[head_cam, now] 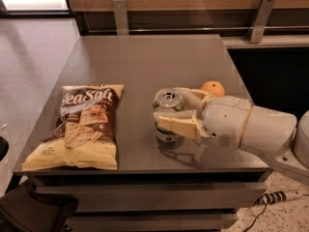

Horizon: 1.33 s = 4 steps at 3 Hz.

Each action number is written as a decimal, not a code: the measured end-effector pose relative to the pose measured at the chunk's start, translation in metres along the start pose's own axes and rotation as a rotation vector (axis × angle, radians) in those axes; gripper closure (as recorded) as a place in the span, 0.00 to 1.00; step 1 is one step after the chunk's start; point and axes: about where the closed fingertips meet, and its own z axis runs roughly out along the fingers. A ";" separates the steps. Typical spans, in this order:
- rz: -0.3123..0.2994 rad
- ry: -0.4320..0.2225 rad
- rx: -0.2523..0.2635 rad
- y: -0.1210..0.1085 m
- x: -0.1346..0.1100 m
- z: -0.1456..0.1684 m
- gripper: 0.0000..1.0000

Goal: Move 7up can near brown chip bag

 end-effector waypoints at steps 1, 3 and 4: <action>0.008 -0.010 -0.047 0.013 0.017 0.001 1.00; 0.004 -0.009 -0.055 0.017 0.016 0.004 0.62; 0.001 -0.008 -0.058 0.018 0.015 0.006 0.38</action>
Offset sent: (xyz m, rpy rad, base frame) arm -0.0103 0.0050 -0.0172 0.0128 0.0088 0.0431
